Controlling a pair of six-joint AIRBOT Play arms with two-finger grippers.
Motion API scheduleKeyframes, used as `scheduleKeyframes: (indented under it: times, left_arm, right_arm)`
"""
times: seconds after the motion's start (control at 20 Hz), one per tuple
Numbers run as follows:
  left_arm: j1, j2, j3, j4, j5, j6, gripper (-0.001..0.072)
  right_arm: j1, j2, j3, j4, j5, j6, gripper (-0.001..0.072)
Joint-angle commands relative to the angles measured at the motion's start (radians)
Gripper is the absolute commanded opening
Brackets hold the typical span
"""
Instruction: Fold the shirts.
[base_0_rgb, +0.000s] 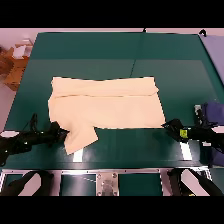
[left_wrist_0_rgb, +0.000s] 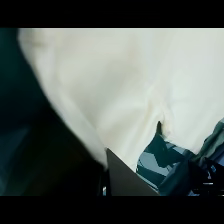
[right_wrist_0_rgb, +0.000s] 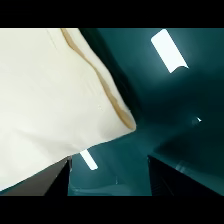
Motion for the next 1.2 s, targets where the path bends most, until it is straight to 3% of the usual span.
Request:
scheduleKeyframes:
  times: [0.0,0.1,0.15,0.25,0.3,0.35,0.65,1.0,1.15]
  left_arm:
    - [0.001,0.001,-0.001,-0.024,-0.014,0.019,0.0021]
    - [0.001,0.001,-0.001,-0.024,-0.021,0.022,0.0021]
    - [0.001,0.001,-0.001,-0.024,-0.023,0.022,0.0021]
    - [0.001,0.001,-0.001,-0.024,-0.029,0.029,0.0022]
    - [0.001,0.001,0.0,-0.024,-0.033,0.031,0.0021]
    - [0.001,0.001,0.0,-0.023,-0.035,0.042,0.0021]
    - [0.001,0.001,0.102,0.094,-0.081,0.007,0.0019]
    - [0.001,0.038,0.154,0.248,-0.206,-0.064,0.0019]
    - [0.001,0.127,0.154,0.321,-0.248,-0.117,0.0019]
  right_arm:
    - [0.017,-0.039,-0.001,0.047,-0.057,-0.002,0.0552]
    - [0.064,-0.087,-0.001,0.105,-0.092,-0.029,0.0527]
    - [0.095,-0.112,-0.001,0.135,-0.117,-0.049,0.0415]
    - [0.153,-0.153,0.0,0.155,-0.178,-0.054,0.0299]
    - [0.166,-0.158,0.0,0.155,-0.187,-0.054,0.014]
    - [0.169,-0.158,0.0,0.155,-0.187,-0.06,0.0032]
    - [0.165,-0.154,0.05,0.104,-0.165,-0.063,0.0016]
    - [0.165,-0.105,0.095,-0.098,-0.079,0.067,0.0015]
    - [0.165,-0.024,0.095,-0.237,-0.024,0.177,0.0014]
